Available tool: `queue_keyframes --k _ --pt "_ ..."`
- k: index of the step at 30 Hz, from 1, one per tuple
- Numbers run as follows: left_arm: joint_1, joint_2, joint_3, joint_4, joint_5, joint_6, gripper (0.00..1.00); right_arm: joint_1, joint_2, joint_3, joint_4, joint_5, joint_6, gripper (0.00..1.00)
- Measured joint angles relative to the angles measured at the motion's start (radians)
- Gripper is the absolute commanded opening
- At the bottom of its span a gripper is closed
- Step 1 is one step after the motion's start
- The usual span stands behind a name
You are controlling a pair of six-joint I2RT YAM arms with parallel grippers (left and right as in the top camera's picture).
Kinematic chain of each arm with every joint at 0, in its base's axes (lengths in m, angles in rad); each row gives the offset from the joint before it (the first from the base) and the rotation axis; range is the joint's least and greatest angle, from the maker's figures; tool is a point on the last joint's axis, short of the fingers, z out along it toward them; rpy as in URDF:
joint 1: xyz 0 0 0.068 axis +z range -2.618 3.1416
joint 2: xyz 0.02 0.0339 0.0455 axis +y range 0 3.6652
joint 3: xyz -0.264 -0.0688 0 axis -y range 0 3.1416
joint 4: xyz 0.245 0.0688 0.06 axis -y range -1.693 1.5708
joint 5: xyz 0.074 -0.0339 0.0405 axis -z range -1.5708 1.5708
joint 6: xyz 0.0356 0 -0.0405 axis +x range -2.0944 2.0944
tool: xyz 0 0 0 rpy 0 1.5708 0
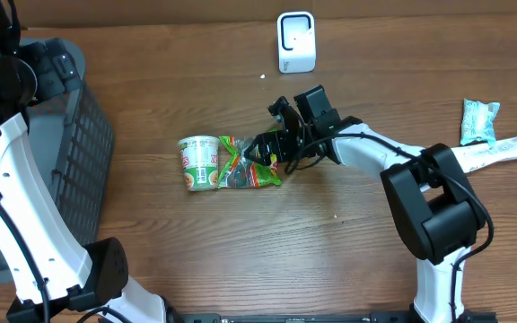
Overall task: Scan the item barcode
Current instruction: 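Reach the right gripper to the green snack bag and grasp it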
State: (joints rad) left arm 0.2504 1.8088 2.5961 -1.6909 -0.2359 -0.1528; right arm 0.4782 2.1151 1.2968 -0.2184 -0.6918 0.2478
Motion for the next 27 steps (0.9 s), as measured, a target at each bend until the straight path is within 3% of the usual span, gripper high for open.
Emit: queue_keyframes --k 2,4,7,8,12,20,27 --pt "0.0 0.0 0.0 0.0 0.0 0.0 1.0 0.001 0.013 0.001 0.018 -0.027 0.038 0.9" --pt "0.0 0.0 0.0 0.0 0.0 0.0 1.0 0.006 0.021 0.005 0.02 -0.042 0.074 0.8" --pt "0.0 0.0 0.0 0.0 0.0 0.0 0.99 0.02 0.028 0.007 -0.002 -0.051 0.105 0.47" --pt "0.0 0.0 0.0 0.0 0.0 0.0 1.0 0.026 0.031 0.008 -0.018 -0.043 0.117 0.29" --pt "0.0 0.0 0.0 0.0 0.0 0.0 0.99 0.042 0.056 0.006 -0.053 -0.048 0.169 0.04" --pt "0.0 0.0 0.0 0.0 0.0 0.0 1.0 -0.012 0.053 0.006 -0.093 -0.093 0.162 0.04" --pt "0.0 0.0 0.0 0.0 0.0 0.0 1.0 -0.193 -0.13 0.0 -0.378 -0.085 -0.189 0.04"
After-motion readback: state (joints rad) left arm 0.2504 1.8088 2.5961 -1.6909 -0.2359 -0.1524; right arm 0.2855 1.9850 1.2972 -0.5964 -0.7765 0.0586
